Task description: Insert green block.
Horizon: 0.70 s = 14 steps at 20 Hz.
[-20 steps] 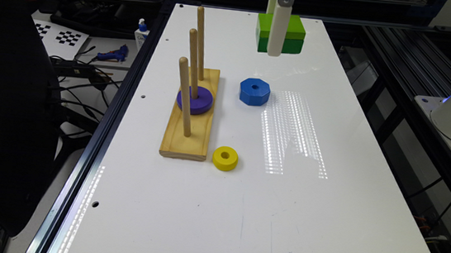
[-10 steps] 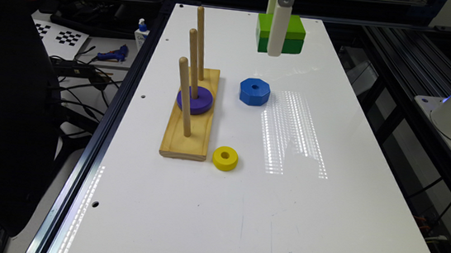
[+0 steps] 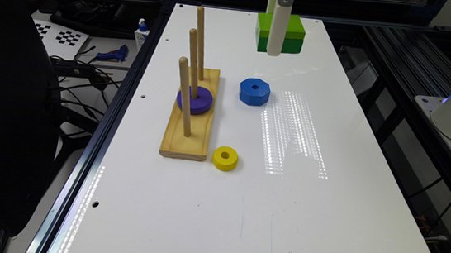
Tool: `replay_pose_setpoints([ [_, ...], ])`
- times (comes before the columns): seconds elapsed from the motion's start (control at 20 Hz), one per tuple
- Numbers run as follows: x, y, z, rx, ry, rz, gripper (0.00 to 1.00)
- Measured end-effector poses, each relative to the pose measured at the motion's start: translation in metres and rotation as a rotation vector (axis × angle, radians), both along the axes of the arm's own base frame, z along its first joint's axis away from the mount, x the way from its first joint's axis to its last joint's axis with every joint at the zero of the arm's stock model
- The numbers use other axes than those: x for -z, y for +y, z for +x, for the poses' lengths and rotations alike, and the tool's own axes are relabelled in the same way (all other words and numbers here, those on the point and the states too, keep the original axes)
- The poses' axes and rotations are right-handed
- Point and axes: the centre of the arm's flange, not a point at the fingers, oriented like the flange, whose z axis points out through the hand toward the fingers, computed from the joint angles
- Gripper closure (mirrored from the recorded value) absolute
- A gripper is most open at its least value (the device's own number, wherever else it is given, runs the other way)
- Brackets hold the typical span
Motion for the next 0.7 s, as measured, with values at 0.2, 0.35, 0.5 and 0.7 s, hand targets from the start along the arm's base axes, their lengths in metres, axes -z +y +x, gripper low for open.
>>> replay_pose_setpoints([
  [0.2,0.000,0.000,0.001,0.000,-0.010,0.002,1.00],
  [0.35,0.001,0.001,0.006,0.001,-0.020,0.005,1.00],
  [0.5,0.001,0.003,0.018,0.000,-0.028,0.012,1.00],
  [0.7,0.005,0.004,0.033,0.000,-0.028,0.018,1.00],
])
